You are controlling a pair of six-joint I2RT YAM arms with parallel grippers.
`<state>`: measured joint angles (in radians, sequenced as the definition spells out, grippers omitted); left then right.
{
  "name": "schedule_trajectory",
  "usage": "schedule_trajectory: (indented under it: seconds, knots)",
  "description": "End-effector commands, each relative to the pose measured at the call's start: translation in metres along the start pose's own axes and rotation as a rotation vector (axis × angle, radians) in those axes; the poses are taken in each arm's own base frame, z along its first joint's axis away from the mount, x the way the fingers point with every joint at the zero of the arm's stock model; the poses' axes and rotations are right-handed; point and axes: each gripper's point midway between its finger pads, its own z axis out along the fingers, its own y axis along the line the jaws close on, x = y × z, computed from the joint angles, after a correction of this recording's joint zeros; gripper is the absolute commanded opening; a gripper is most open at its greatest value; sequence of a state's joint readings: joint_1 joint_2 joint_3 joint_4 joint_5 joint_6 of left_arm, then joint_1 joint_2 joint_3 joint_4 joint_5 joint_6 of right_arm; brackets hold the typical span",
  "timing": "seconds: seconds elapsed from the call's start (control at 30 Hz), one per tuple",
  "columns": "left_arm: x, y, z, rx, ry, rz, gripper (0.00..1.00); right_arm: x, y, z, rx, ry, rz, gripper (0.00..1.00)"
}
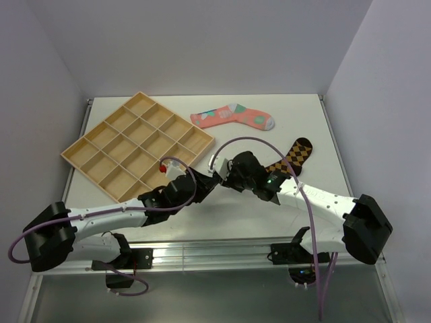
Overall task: Roll the socks
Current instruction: Pick up the sock at the center of the board, then place the sock in the storage box.
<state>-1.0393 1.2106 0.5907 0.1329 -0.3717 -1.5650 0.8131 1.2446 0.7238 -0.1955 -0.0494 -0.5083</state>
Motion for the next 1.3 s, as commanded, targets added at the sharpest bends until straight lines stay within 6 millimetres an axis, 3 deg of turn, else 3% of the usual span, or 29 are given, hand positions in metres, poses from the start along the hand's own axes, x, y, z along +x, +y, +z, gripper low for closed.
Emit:
schedule_trajectory:
  seconds: [0.0, 0.37, 0.7, 1.27]
  knots:
    - [-0.012, -0.035, 0.007, 0.08, -0.088, -0.125, 0.49, -0.04, -0.024, -0.014, 0.09, -0.09, 0.086, 0.0]
    - [-0.019, -0.067, 0.012, 0.149, -0.136, -0.173, 0.53, -0.053, -0.04, -0.03, 0.165, -0.126, 0.124, 0.0]
    - [-0.014, -0.089, 0.018, 0.194, -0.11, -0.19, 0.54, -0.064, -0.045, -0.048, 0.207, -0.168, 0.125, 0.0]
    - [-0.012, -0.091, 0.029, 0.201, -0.084, -0.195, 0.5, -0.072, -0.03, -0.062, 0.177, -0.212, 0.086, 0.0]
